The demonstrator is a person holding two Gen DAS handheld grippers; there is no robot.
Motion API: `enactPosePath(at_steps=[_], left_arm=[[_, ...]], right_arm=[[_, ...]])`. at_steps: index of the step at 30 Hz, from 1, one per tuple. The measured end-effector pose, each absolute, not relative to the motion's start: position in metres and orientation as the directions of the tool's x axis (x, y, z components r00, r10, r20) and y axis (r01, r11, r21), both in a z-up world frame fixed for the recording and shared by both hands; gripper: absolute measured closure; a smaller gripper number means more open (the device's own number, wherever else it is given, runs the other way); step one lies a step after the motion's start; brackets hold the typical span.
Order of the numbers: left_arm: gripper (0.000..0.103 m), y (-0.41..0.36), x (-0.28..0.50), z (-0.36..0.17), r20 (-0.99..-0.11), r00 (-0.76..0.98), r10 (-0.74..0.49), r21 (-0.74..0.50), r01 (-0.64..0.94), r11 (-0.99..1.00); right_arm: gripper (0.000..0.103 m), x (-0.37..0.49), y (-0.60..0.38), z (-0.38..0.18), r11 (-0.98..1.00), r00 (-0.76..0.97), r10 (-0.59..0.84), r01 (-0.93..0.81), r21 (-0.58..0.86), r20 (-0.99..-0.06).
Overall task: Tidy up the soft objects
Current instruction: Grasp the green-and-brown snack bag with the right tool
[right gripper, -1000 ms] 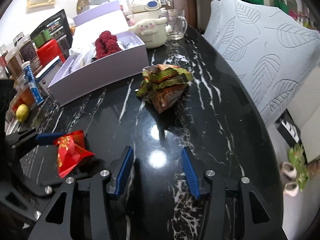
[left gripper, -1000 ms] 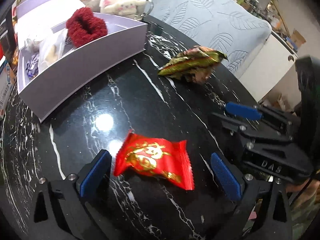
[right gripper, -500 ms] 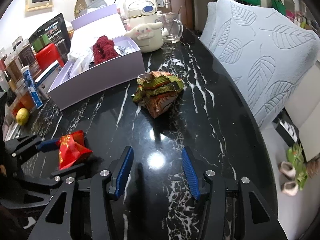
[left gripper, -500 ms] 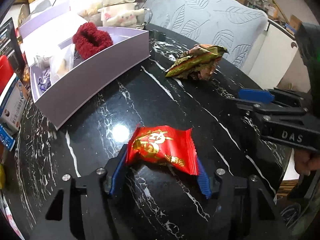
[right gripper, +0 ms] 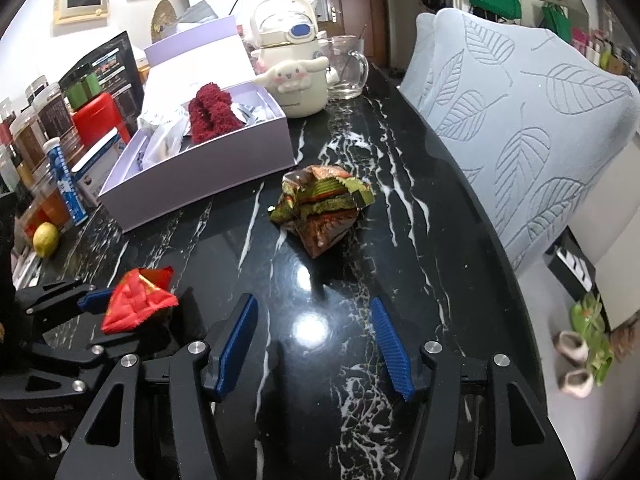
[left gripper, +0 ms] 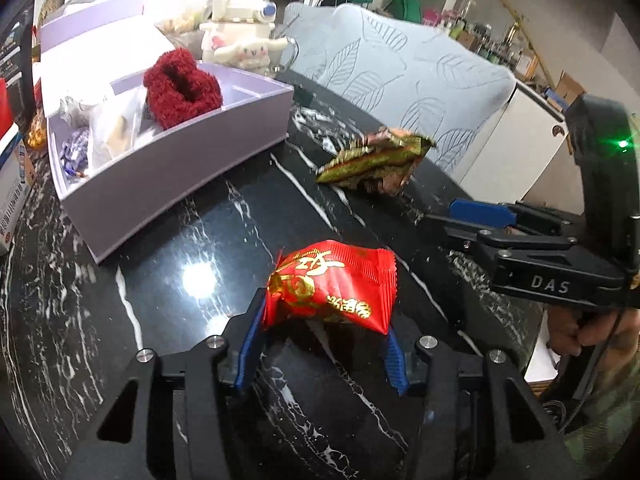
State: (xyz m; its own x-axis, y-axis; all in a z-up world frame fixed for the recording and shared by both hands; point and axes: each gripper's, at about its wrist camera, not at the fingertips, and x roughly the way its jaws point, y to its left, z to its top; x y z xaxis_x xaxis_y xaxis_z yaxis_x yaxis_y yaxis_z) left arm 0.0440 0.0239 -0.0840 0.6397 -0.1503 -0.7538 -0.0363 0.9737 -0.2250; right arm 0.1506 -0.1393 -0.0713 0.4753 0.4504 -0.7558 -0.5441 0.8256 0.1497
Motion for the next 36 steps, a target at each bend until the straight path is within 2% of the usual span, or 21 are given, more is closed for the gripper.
enactPosePath(at_steps=[3,6,10,14,19,20,23,25,27,36], left_arm=[[0.052,0.026,0.043,-0.079,-0.734,0.663,-0.149,-0.227,-0.032,0.973],[0.052,0.031,0.042,-0.072,-0.717,0.684,-0.135,-0.221,-0.039,0.974],[0.052,0.039,0.040,-0.066,-0.708,0.697,-0.117,-0.221,-0.061,0.973],[0.052,0.052,0.040,-0.063,-0.707,0.702,-0.084,-0.225,-0.110,0.968],[0.052,0.058,0.042,-0.063,-0.709,0.703,-0.059,-0.220,-0.141,0.965],[0.052,0.058,0.042,-0.063,-0.711,0.701,-0.057,-0.217,-0.142,0.966],[0.052,0.058,0.041,-0.063,-0.714,0.698,-0.057,-0.219,-0.145,0.965],[0.052,0.059,0.041,-0.062,-0.716,0.696,-0.054,-0.214,-0.145,0.966],[0.052,0.059,0.041,-0.062,-0.719,0.693,-0.049,-0.205,-0.144,0.968],[0.052,0.060,0.034,-0.060,-0.716,0.695,-0.060,-0.215,-0.138,0.967]], right_arm=[[0.030,0.152,-0.139,-0.069,0.831,0.489,0.454,-0.534,0.155,-0.745],[0.027,0.156,-0.137,-0.067,0.827,0.484,0.474,-0.532,0.183,-0.736],[0.014,0.165,-0.126,-0.067,0.836,0.506,0.463,-0.523,0.168,-0.727],[0.012,0.181,-0.112,-0.069,0.861,0.551,0.422,-0.492,0.129,-0.720],[0.012,0.198,-0.106,-0.069,0.867,0.572,0.443,-0.470,0.167,-0.691],[0.013,0.199,-0.104,-0.068,0.865,0.580,0.449,-0.474,0.167,-0.680],[0.033,0.199,-0.095,-0.069,0.866,0.589,0.419,-0.488,0.109,-0.691],[0.057,0.199,-0.092,-0.073,0.870,0.588,0.397,-0.486,0.084,-0.705],[0.060,0.197,-0.094,-0.075,0.859,0.573,0.420,-0.501,0.104,-0.704],[0.063,0.176,-0.098,-0.073,0.838,0.550,0.448,-0.533,0.117,-0.704]])
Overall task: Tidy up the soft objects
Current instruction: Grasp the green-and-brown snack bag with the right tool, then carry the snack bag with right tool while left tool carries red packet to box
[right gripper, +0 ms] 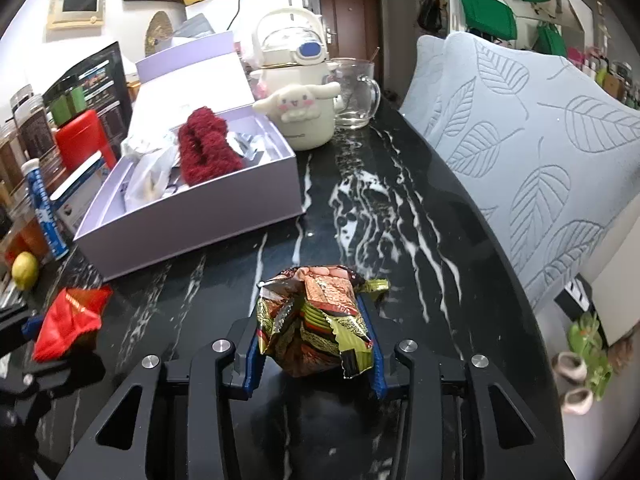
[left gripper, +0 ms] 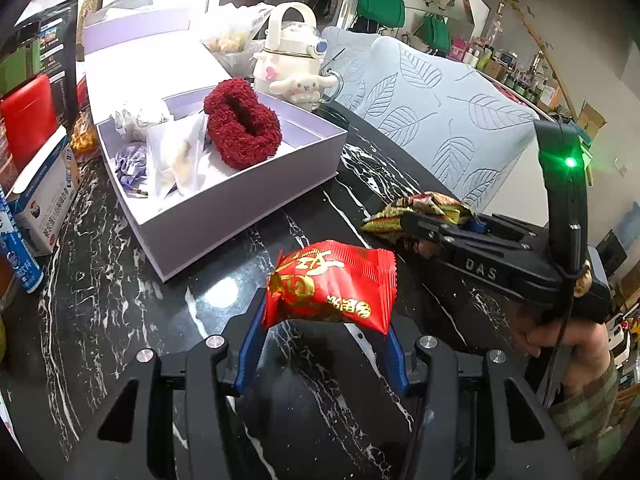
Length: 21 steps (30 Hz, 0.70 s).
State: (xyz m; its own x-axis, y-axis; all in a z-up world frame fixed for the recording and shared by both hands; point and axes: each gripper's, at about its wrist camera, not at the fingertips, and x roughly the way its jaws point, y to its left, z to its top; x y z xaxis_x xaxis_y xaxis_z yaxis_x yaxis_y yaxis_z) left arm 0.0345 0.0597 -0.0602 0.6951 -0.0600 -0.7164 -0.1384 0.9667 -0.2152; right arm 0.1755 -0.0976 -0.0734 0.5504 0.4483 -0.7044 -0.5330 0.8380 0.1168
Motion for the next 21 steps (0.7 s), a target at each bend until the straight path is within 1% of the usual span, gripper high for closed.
enactPosePath(at_steps=[7,21], left_arm=[[0.052,0.062,0.024,-0.058,-0.712,0.699,-0.065,-0.229,-0.144,0.963],[0.052,0.057,-0.007,-0.045,-0.687,0.725,-0.054,-0.229,-0.146,0.962]], right_arm=[[0.063,0.145,-0.100,-0.069,0.812,0.513,0.487,-0.563,0.151,-0.707],[0.063,0.090,-0.091,-0.050,0.740,0.466,0.571,-0.649,0.177,-0.676]])
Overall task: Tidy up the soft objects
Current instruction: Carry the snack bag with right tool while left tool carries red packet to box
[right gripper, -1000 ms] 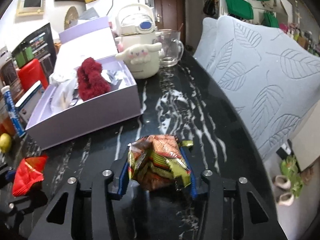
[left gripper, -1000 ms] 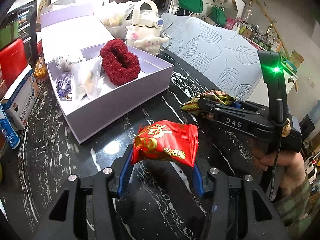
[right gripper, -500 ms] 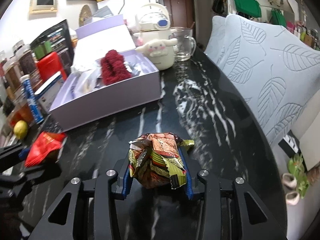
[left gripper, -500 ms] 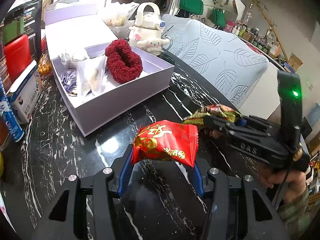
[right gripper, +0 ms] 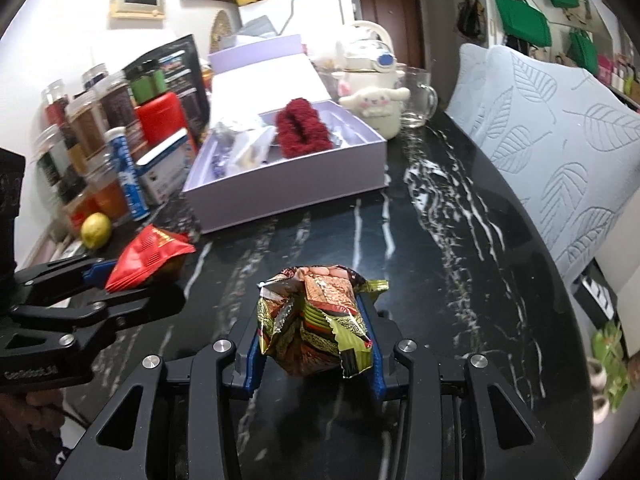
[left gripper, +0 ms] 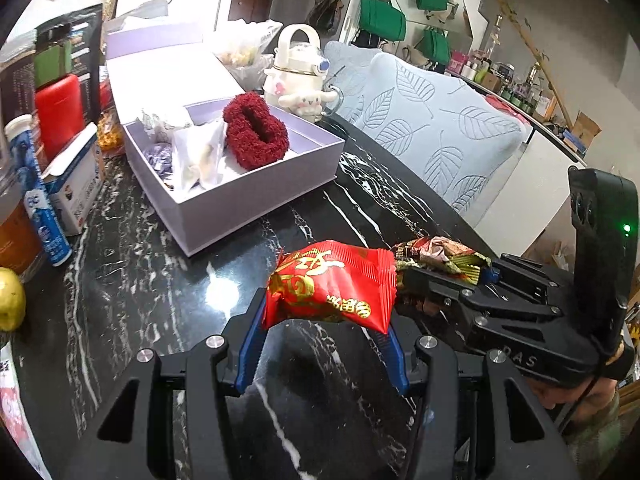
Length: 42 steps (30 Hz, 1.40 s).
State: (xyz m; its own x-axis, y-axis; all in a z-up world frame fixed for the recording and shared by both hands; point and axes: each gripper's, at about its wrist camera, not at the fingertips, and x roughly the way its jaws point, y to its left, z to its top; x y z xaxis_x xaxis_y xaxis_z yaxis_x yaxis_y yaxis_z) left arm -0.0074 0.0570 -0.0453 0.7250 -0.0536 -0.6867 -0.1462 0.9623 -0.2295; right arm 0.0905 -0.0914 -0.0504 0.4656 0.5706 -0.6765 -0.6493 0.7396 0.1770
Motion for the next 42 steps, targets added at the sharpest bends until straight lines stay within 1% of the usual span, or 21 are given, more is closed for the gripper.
enactPosePath(at_steps=[17,26,31,42], left_arm=[[0.052,0.074,-0.042,-0.028,-0.654,0.756,0.021,-0.231,-0.226,0.946],[0.052,0.095,-0.045,-0.012,-0.642,0.761,0.091,-0.211,-0.289,0.934],[0.052,0.106,-0.040,-0.005,-0.640,0.763,0.094,-0.216,-0.295,0.931],[0.052,0.126,-0.024,0.028,-0.600,0.788,0.134,-0.186,-0.301,0.935]], right_arm=[[0.063,0.058,-0.069,-0.030,0.620,0.392,0.670,-0.763,0.184,-0.630],[0.063,0.064,-0.044,-0.017,0.533,0.329,0.729,-0.824,0.195,-0.600],[0.063,0.073,-0.033,-0.003,0.487,0.300,0.761,-0.850,0.201,-0.576],[0.063,0.096,-0.012,0.034,0.408,0.269,0.818,-0.894,0.184,-0.508]])
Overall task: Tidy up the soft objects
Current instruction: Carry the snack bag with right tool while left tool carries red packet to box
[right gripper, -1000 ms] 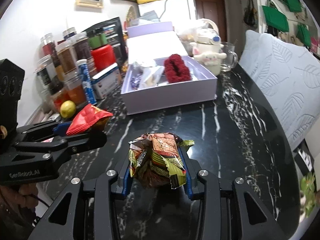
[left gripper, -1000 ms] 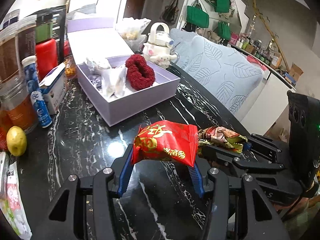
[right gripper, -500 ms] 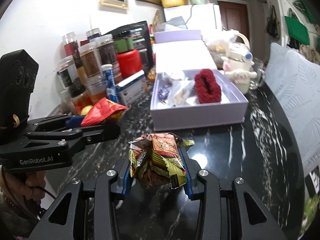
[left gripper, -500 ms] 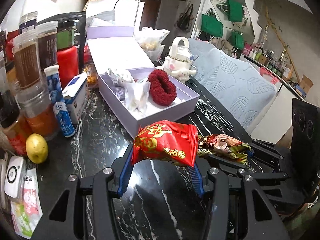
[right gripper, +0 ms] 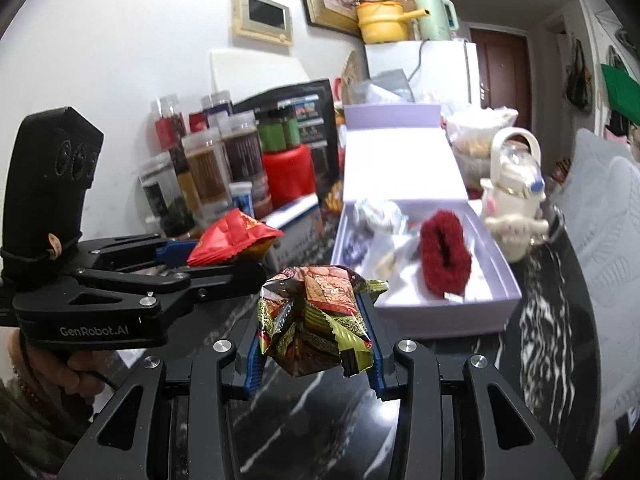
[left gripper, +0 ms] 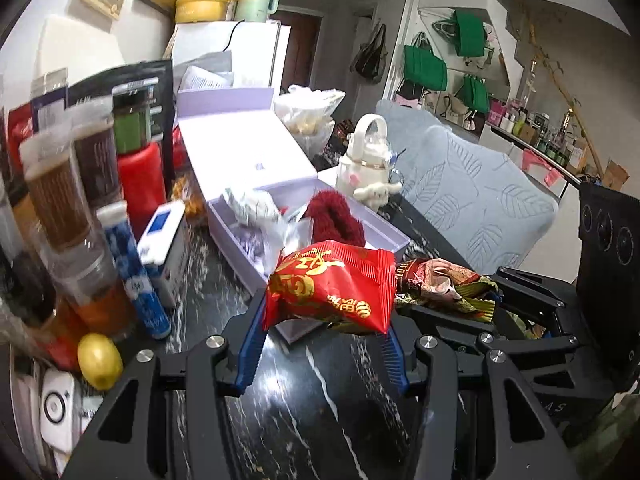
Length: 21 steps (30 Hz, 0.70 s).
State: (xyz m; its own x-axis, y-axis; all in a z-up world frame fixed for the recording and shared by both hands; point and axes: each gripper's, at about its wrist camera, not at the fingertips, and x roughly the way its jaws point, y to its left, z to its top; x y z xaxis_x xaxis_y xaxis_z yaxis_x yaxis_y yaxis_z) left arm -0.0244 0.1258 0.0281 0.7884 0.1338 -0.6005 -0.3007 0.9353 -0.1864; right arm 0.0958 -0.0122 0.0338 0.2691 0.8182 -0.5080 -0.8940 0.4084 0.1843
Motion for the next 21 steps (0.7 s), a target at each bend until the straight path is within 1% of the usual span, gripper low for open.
enactPosePath(at_steps=[5,9,21], left_arm=[[0.052,0.137,-0.013,0.046,-0.568,0.809,0.150,-0.168,-0.293,0.941],[0.052,0.144,-0.003,0.059,-0.548,0.820,0.163,-0.158,-0.293,0.943],[0.052,0.165,0.045,0.077,-0.526,0.833,0.174,-0.139,-0.287,0.948]], right_arm=[[0.063,0.110,-0.004,0.053,0.405,0.294,0.829,-0.902,0.148,-0.476],[0.063,0.123,-0.001,0.065,0.401,0.298,0.839,-0.905,0.146,-0.455],[0.063,0.176,0.016,0.088,0.423,0.344,0.843,-0.899,0.113,-0.414]])
